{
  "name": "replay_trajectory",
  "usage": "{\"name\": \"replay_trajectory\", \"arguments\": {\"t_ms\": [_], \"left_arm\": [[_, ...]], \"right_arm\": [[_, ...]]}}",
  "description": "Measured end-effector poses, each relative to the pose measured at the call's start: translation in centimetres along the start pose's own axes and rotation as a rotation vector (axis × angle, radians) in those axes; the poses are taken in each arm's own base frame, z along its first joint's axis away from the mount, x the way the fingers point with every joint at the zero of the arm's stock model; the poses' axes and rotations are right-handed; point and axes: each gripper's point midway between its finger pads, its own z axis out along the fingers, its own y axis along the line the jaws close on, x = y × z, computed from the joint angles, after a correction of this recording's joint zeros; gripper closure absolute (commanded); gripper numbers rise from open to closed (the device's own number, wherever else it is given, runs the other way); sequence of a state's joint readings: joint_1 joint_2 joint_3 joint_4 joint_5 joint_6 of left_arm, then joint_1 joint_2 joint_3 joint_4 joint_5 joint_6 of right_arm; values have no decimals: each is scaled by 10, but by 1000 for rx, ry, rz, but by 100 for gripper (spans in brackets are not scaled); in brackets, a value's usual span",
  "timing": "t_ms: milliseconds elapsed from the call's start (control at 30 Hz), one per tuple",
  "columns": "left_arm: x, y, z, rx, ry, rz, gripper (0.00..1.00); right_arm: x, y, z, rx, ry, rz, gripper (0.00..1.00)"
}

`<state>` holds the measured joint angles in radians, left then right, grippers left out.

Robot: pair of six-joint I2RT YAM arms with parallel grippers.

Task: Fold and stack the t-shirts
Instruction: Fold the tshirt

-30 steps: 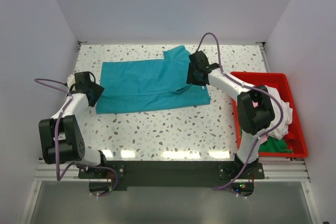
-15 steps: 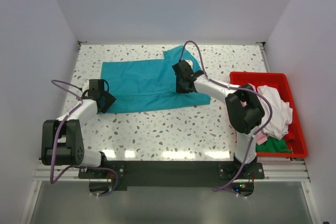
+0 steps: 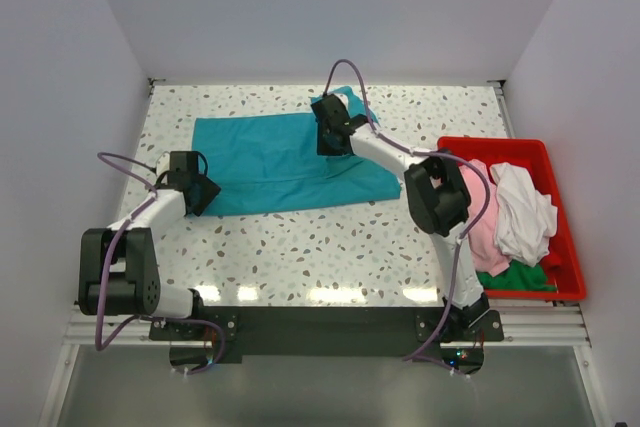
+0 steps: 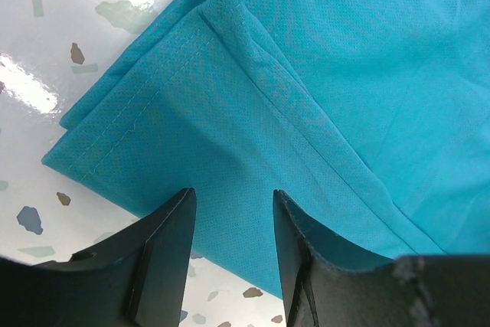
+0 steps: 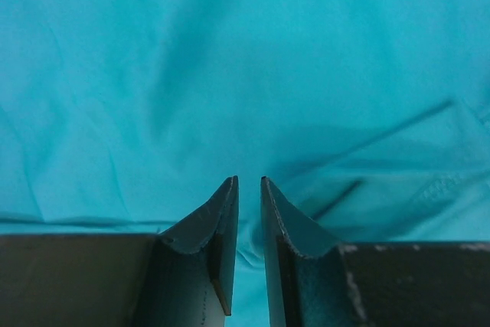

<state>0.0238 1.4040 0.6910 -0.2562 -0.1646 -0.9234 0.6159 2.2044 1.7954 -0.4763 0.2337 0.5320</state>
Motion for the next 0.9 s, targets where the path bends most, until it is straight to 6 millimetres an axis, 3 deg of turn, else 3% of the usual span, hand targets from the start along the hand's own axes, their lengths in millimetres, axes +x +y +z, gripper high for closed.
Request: {"name": "replay_trajectory", "arguments": {"t_ms": [233, 467, 667, 800, 900], "left_arm": [[0, 0, -1, -2, 3, 2, 50], [-13, -14, -6, 30, -20, 12, 49], [-19, -20, -9, 47, -34, 20, 49], [-19, -20, -9, 47, -34, 21, 49], [-19, -20, -9, 47, -34, 25, 49]], "right_arm": [[-7, 12, 12, -33, 2, -40, 67], [-20, 13, 7, -48, -28, -83, 63], [-25, -19, -23, 27, -70, -80, 65], [-14, -43, -53, 59, -81, -59, 80], [4, -58, -68, 77, -68, -45, 85]]}}
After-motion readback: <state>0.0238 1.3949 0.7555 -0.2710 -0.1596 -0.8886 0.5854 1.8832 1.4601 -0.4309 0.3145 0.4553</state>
